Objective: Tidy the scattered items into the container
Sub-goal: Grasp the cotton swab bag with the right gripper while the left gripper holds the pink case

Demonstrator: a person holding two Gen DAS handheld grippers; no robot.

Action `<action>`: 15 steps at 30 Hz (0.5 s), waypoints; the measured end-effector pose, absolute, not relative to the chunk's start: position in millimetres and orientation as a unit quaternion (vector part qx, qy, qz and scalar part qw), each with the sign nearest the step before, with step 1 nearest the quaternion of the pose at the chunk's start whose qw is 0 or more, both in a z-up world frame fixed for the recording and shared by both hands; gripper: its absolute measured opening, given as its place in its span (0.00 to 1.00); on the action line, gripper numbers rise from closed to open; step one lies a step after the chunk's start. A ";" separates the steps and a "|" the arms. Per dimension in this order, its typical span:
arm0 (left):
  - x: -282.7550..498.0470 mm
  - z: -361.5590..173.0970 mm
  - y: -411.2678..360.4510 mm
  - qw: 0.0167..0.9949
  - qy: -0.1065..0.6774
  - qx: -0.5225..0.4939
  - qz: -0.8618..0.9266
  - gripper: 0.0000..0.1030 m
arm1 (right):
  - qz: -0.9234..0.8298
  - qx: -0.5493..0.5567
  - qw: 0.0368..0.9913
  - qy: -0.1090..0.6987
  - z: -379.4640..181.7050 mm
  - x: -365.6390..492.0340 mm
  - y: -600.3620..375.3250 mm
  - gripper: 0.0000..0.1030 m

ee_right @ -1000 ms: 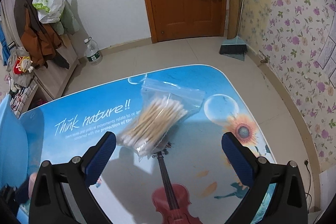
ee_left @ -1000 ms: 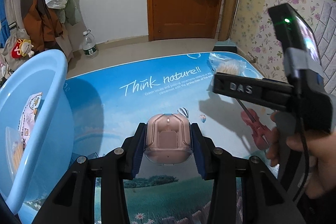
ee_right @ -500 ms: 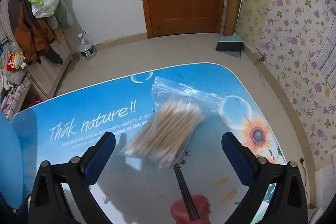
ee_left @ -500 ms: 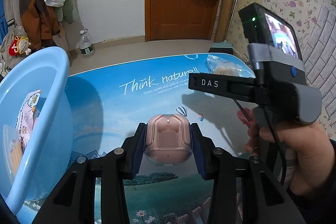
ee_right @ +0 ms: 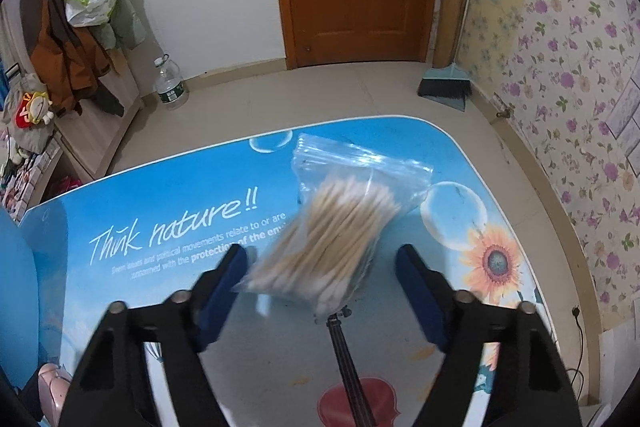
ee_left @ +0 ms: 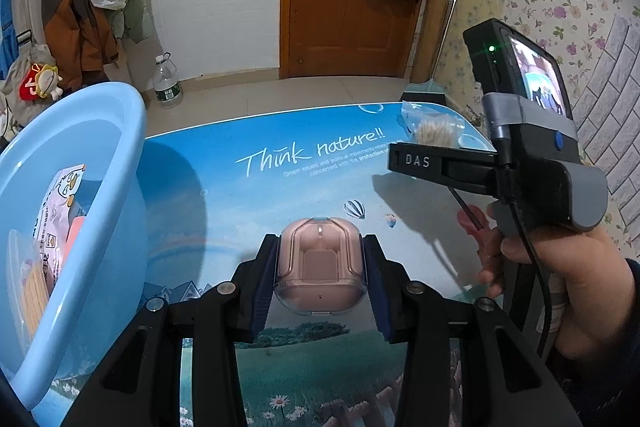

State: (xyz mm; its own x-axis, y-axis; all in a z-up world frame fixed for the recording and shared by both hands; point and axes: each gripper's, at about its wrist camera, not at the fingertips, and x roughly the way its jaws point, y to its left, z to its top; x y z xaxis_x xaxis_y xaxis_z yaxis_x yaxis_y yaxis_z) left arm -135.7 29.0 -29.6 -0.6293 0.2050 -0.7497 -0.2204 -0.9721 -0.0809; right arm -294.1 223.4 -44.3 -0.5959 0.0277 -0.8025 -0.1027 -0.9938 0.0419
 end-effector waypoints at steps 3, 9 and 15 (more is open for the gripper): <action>-134.7 -29.3 27.2 0.116 0.008 -0.415 0.903 0.40 | 0.893 -0.448 0.029 0.042 -42.5 -294.1 224.3 0.57; -131.1 -27.5 25.8 0.116 0.007 -0.412 0.904 0.40 | 0.896 -0.440 0.009 0.051 -37.8 -288.8 227.1 0.42; -124.2 -22.9 22.6 0.114 0.006 -0.409 0.906 0.40 | 0.903 -0.428 -0.009 0.041 -29.0 -275.3 227.5 0.32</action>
